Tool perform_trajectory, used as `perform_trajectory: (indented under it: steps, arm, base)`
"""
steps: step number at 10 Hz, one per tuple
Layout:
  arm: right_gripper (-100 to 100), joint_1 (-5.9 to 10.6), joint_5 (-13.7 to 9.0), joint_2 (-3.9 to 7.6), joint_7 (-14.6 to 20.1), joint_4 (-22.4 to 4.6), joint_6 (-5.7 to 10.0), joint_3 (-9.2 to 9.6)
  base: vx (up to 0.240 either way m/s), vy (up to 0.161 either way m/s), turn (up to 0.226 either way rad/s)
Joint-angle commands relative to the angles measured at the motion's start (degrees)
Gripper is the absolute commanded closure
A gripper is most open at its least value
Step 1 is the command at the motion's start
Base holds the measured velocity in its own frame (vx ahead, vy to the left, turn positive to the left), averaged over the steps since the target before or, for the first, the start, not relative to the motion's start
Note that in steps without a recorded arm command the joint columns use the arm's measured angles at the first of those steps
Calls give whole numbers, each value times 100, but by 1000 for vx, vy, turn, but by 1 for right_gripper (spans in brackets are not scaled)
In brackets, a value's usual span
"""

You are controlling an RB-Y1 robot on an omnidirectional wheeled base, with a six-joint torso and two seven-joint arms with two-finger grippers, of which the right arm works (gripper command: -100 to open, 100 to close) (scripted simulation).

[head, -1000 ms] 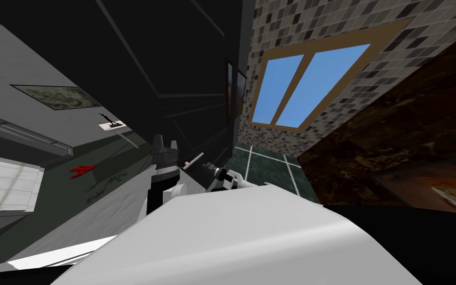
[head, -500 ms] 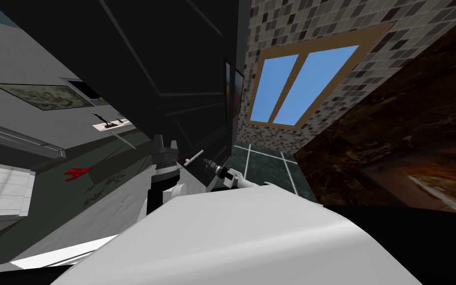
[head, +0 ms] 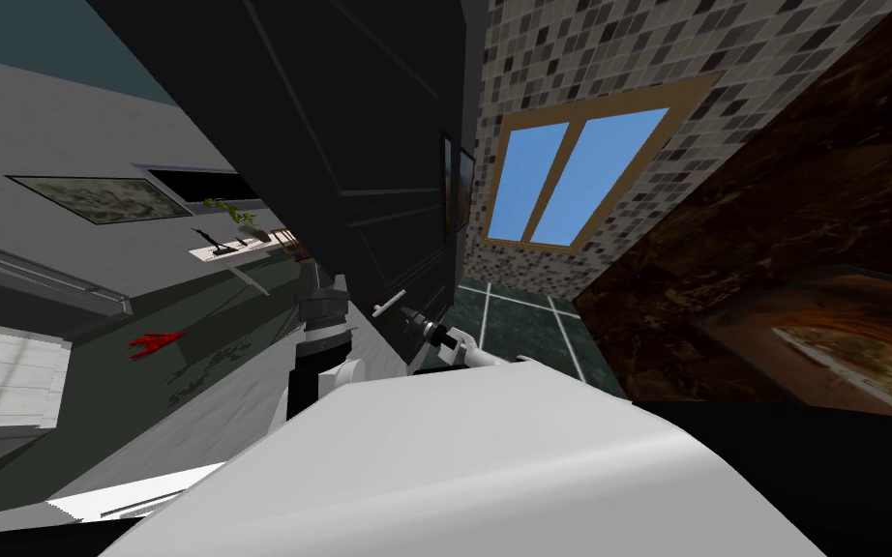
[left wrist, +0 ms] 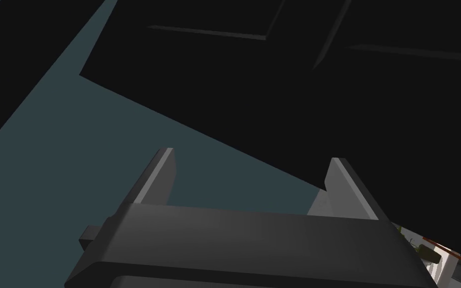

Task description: Push the door open

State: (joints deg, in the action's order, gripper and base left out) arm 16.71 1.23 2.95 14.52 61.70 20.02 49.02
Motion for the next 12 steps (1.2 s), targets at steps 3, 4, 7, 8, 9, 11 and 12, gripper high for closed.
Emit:
perform_trajectory:
  steps: [3,4,7,8,9,11,12]
  arm:
    - [-100,22,16,-32,-54,-63,-3,-84]
    - [-100,30,20,-81,-69,-86,0,-106]
    - [100,32,19,-94,-68,-94,6,-111]
    - [100,32,19,-94,-68,-94,6,-111]
    - [100,32,19,-94,-68,-94,6,-111]
    - [100,32,19,-94,-68,-94,6,-111]
    - [100,32,19,-94,-68,-94,6,-111]
  base:
    - [162,182,29]
    - [141,165,33]
    - [54,72,6]
    - [-19,-27,4]
    - [-17,-25,1]
    - [-9,-12,0]
    - [0,0,0]
